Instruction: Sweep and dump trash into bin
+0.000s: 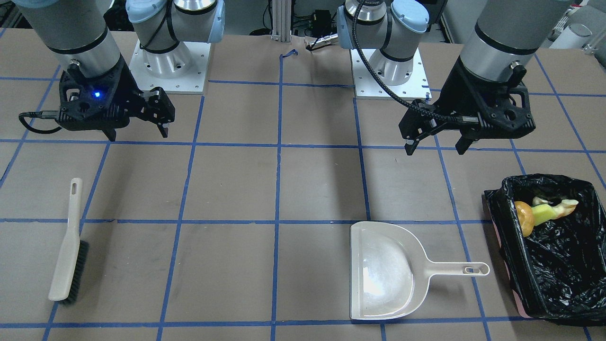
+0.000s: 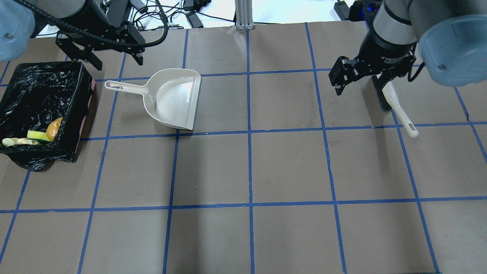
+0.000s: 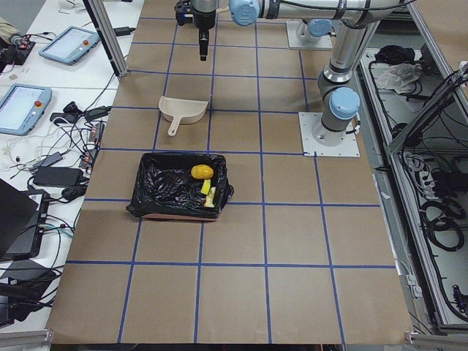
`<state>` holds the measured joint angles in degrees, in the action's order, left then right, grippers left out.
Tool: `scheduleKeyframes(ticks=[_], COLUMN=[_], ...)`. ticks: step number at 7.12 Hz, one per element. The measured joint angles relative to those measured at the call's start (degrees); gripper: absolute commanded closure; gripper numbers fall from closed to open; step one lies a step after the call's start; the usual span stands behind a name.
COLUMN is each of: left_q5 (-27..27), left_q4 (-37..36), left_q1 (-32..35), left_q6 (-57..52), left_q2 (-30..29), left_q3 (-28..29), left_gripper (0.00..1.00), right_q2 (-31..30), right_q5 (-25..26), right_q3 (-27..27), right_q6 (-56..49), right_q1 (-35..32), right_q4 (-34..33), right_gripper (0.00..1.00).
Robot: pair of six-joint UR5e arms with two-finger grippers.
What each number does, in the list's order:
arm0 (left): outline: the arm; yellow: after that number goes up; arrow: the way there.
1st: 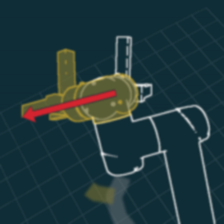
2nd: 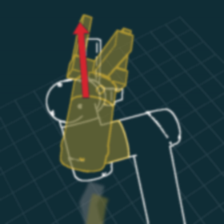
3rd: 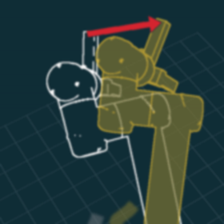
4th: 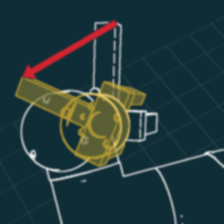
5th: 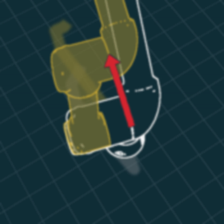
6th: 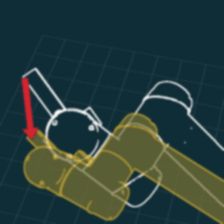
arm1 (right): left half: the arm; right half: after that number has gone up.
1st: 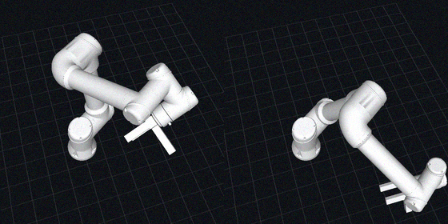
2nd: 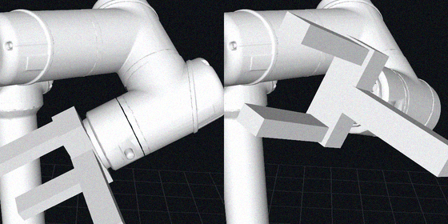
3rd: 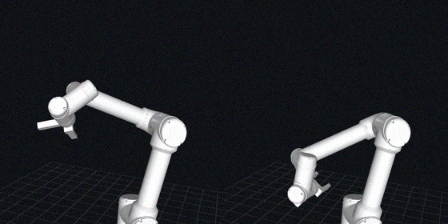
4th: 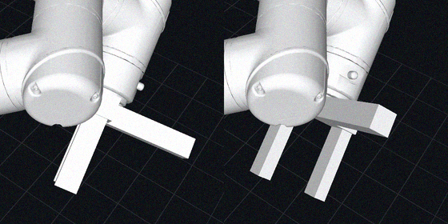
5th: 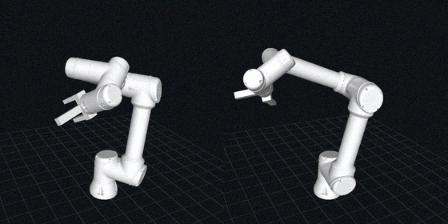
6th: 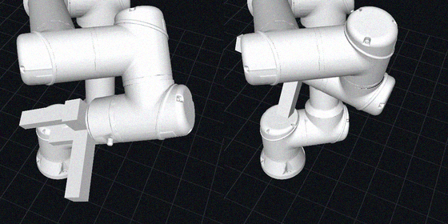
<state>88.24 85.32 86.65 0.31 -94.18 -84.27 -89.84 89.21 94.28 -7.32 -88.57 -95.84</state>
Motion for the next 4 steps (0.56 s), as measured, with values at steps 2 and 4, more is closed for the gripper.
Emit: scheduleKeyframes(ticks=[2,4], left_q5=[0.15,0.10], left_q4=[0.02,0.03], left_q1=[0.00,0.00], left_q6=[0.10,0.07], left_q2=[0.61,0.72], left_q3=[-0.06,-0.03], left_gripper=[0.00,0.00], right_q2=[0.01,0.00], right_q5=[0.02,-0.02], right_q3=[-0.03,0.14], right_q6=[-0.12,0.10], right_q1=[0.04,0.01], right_q4=[0.18,0.25], right_gripper=[0.00,0.00])
